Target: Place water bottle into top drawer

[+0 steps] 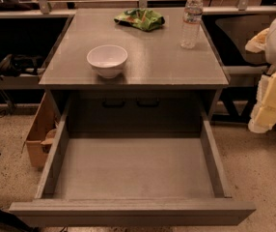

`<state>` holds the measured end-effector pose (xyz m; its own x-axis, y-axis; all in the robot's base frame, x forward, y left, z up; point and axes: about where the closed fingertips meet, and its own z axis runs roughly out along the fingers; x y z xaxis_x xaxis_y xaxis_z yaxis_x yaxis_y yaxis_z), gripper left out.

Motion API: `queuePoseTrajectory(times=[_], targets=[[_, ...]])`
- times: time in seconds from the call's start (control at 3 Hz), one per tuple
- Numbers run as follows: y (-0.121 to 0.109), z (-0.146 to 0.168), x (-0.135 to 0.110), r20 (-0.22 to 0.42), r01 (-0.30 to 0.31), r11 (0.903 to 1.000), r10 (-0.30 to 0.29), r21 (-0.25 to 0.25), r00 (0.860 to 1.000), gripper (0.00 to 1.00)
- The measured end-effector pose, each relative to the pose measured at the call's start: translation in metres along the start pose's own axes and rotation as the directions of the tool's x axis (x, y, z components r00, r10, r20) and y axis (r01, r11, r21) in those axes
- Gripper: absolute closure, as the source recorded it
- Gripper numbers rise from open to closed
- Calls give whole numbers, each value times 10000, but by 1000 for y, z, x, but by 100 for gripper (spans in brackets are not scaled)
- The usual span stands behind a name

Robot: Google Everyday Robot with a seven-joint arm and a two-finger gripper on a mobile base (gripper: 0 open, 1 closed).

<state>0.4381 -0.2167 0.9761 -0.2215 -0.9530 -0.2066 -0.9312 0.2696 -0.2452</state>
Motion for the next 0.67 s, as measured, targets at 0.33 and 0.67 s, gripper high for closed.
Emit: queuePoseTrajectory(times=[0.33,0.67], targets=[[0,0,0,0,0,10000,0,0,10000,0],[-30,10,1,617,-162,9989,135,435,9980,0]])
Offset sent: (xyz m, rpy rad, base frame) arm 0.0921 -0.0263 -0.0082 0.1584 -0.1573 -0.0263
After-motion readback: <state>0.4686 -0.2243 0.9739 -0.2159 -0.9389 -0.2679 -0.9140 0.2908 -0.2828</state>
